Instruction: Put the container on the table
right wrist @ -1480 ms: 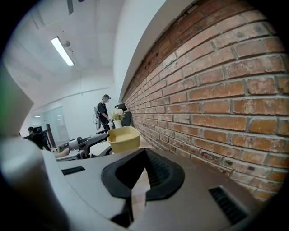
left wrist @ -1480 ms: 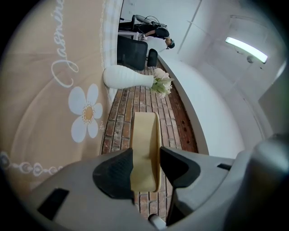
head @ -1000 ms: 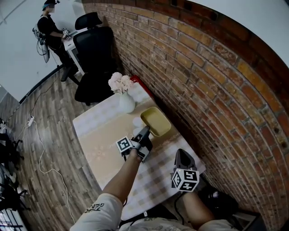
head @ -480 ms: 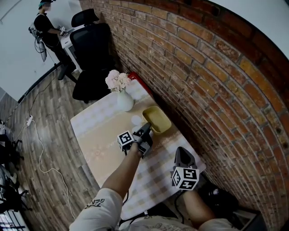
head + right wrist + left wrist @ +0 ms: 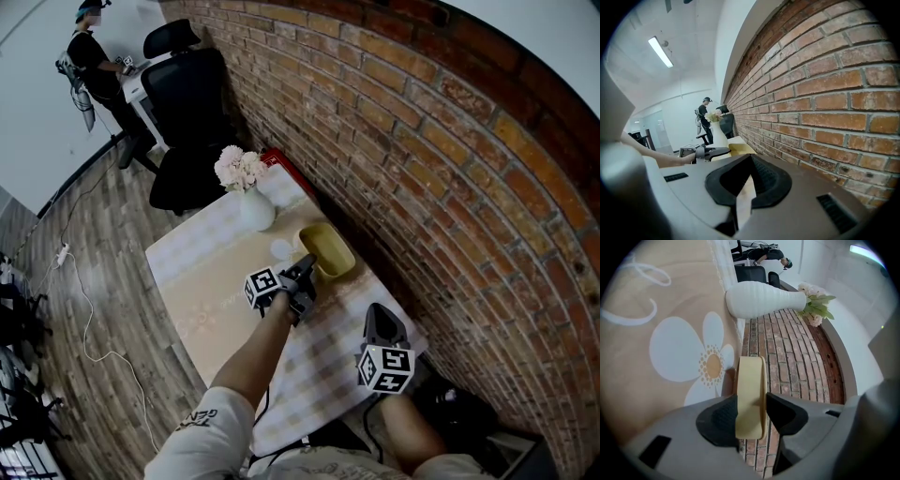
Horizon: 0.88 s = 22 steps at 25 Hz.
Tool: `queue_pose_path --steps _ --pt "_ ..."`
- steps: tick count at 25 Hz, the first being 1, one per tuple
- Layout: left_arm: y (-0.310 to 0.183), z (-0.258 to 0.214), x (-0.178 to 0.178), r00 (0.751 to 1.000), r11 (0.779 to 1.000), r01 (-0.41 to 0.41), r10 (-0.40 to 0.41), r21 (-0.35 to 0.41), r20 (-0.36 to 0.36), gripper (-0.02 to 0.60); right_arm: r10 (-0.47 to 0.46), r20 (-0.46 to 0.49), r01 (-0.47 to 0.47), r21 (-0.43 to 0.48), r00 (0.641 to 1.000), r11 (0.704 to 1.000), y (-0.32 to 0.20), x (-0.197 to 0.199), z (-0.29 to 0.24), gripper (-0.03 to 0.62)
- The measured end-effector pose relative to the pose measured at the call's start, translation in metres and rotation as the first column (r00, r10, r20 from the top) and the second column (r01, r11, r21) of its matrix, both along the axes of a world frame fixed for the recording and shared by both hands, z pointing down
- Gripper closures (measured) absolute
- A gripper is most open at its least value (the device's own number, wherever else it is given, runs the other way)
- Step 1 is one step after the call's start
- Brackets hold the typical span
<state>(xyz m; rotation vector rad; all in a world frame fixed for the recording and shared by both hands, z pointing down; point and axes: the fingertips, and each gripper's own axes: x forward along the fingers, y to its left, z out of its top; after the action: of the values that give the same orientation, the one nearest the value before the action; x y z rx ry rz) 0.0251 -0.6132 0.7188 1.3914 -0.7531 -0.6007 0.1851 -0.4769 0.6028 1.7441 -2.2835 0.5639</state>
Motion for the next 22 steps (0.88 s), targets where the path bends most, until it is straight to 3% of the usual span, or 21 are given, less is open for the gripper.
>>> queue_pose_path --steps 4,9,13,18,22 --pt "0.001 0.000 0.001 0.999 1.000 -0.011 0.011 -0.005 0.050 0.383 -0.001 0.008 0.001 -0.002 1.000 1.000 0.000 -0.001 0.000 0.592" --pt "0.006 0.010 -0.003 0.972 0.998 -0.049 0.055 -0.030 0.228 0.382 -0.010 0.014 0.010 0.004 1.000 1.000 -0.001 -0.004 -0.004 0.592" --pt "0.010 0.008 -0.008 0.929 0.995 -0.098 0.099 -0.021 0.357 0.371 -0.026 0.013 0.026 0.023 1.000 0.999 0.000 -0.007 -0.009 0.592" --pt "0.015 -0.006 -0.018 0.883 0.991 -0.127 0.098 0.032 0.460 0.365 -0.038 0.017 0.037 0.032 0.999 0.999 0.004 -0.012 -0.013 0.592" --pt "0.026 -0.024 -0.023 0.813 0.978 -0.187 0.102 0.090 0.574 0.395 -0.051 0.025 0.050 0.041 0.998 0.998 0.006 -0.019 -0.020 0.592"
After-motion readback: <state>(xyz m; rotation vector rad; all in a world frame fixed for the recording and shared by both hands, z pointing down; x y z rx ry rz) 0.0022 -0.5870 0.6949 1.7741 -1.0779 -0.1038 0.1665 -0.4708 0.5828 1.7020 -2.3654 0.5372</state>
